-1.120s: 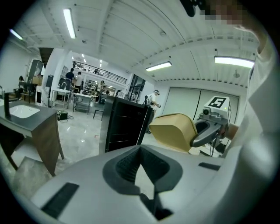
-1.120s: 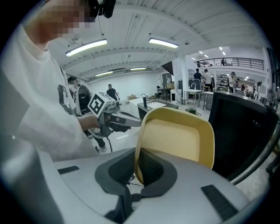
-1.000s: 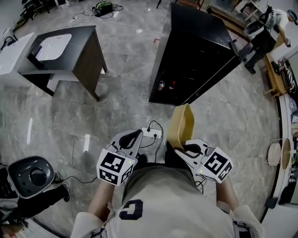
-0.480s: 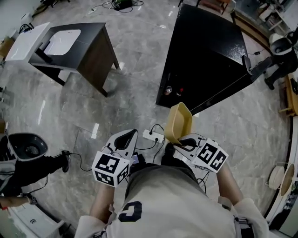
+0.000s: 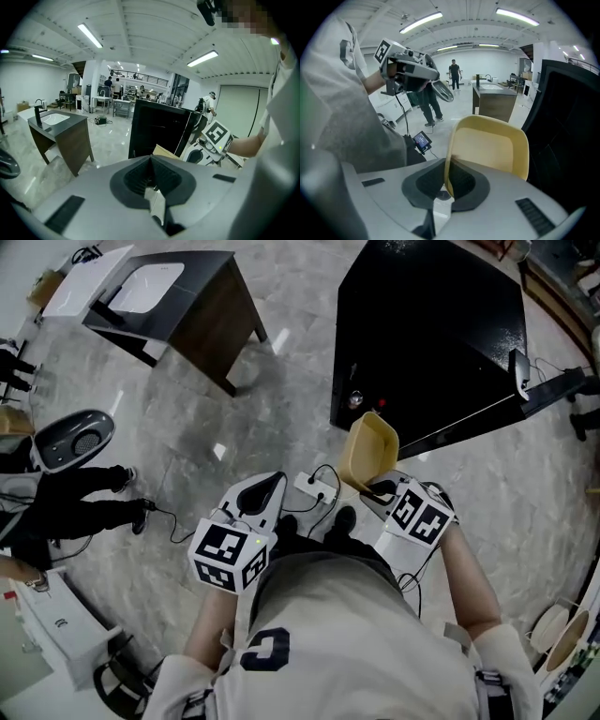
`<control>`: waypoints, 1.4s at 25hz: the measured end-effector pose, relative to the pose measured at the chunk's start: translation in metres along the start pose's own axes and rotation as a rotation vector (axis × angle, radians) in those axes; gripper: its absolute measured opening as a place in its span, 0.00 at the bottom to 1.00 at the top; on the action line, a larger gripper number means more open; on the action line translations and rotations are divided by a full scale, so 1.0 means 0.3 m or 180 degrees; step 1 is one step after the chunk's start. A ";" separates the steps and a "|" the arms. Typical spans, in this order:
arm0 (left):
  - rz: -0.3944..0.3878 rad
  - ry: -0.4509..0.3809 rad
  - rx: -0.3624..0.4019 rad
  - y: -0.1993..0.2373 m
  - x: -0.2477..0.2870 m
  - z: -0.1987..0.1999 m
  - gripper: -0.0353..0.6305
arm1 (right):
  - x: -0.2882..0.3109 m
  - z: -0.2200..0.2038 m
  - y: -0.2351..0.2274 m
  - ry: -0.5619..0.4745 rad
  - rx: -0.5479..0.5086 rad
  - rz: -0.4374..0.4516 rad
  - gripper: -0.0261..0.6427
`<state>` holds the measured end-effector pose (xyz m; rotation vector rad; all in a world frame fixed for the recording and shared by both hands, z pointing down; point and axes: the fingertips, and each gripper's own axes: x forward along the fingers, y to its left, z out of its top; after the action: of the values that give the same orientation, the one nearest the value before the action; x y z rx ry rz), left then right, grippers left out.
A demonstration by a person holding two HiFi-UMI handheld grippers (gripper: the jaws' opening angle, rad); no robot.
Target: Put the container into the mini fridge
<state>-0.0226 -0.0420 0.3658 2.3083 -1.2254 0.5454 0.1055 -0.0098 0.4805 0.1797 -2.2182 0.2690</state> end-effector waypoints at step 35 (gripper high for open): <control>-0.0505 0.0346 0.0163 0.290 0.078 -0.077 0.14 | 0.410 -0.222 -0.390 0.1423 -0.0234 -0.0289 0.09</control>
<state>-0.0865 -0.0872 0.4160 2.3594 -0.9790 0.6426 0.1071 -0.1102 0.6327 0.1619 -1.7684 0.1585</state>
